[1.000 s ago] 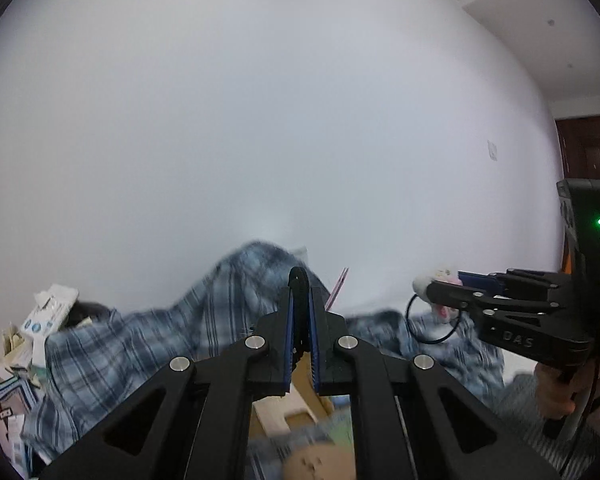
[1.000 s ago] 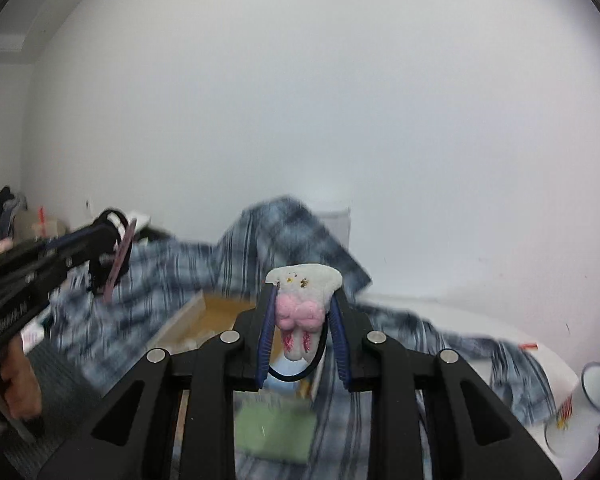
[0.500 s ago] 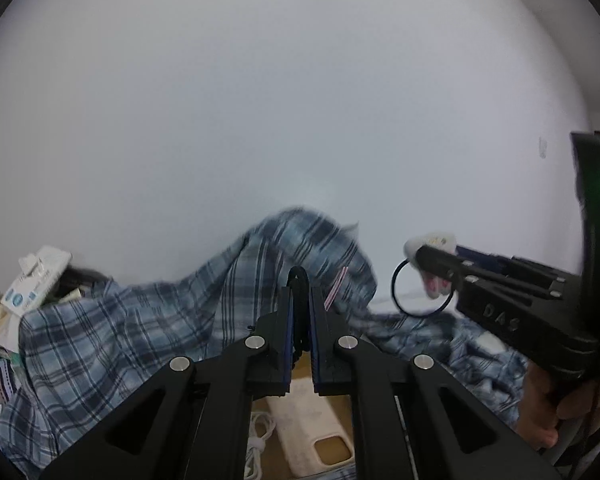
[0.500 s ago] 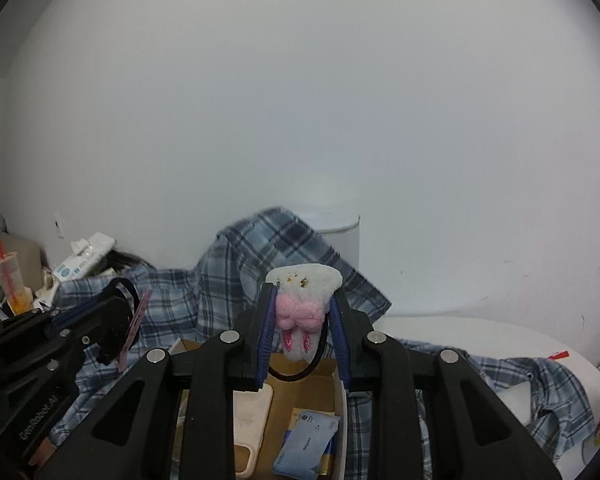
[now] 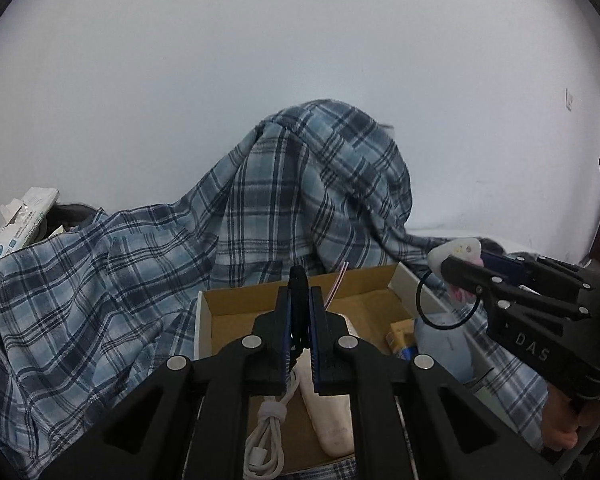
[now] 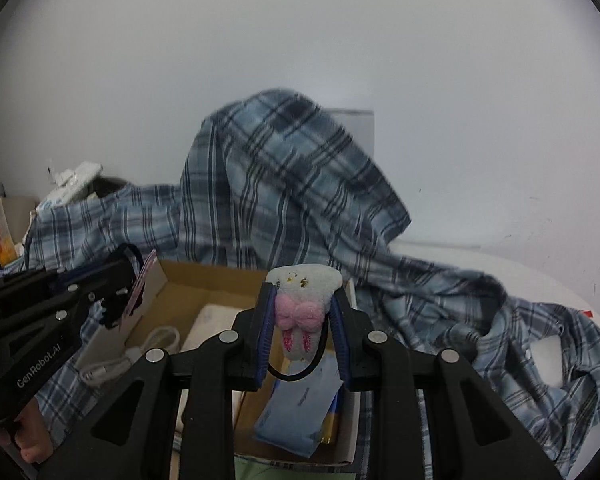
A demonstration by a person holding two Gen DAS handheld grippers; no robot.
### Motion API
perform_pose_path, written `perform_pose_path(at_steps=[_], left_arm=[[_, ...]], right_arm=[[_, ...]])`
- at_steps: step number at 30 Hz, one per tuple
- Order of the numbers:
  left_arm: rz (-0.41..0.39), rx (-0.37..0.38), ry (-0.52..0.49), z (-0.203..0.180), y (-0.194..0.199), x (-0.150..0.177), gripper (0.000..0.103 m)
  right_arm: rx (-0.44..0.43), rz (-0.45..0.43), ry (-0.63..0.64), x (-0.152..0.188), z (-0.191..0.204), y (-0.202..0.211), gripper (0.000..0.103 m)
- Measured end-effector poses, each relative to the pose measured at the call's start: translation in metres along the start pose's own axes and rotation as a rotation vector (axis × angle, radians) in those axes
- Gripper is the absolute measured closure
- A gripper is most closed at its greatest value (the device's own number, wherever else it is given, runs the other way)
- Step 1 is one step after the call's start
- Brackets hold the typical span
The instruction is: Organize soft objects
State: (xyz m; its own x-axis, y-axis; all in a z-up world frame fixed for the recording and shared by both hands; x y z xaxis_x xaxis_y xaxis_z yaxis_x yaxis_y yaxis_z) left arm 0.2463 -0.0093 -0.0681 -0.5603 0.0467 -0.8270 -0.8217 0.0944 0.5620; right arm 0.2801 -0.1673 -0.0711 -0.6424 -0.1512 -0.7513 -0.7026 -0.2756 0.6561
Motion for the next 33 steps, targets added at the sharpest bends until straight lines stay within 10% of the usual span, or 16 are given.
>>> perform_pose_path(at_steps=[3,6,19,33], left_arm=[[0.014,-0.002,0.001,-0.001,-0.004,0.003,0.083],[0.020,-0.014,0.011,0.002,-0.005,0.003,0.023],[-0.079,-0.049,0.049,0.014,0.023,-0.011,0.023],[-0.224,0.010,0.064,-0.015,0.135,-0.037,0.023]], right_arm=[[-0.019,0.029,0.012,0.006,0.004,-0.007,0.074],[-0.007,0.042,0.006,0.009,0.005,-0.010,0.053],[-0.006,-0.015,-0.031,-0.005,-0.004,0.011,0.049],[-0.023,-0.174,-0.013,-0.009,-0.004,0.117,0.042]])
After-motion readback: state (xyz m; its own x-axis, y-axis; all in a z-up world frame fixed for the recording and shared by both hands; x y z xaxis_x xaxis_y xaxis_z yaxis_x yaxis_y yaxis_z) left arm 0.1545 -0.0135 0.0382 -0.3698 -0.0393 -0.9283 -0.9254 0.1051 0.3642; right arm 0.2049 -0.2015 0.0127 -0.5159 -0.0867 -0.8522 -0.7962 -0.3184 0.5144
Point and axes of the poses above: each gripper's, at about its wrist camera, not at the fingertips, and y roughly against the way its jaws point, z to its left, x to its underside, the point moved 7 cm from there along -y, roughly the way its jaws point, and after that the axes turned 7 degrees about z, right-handed, at the moved point
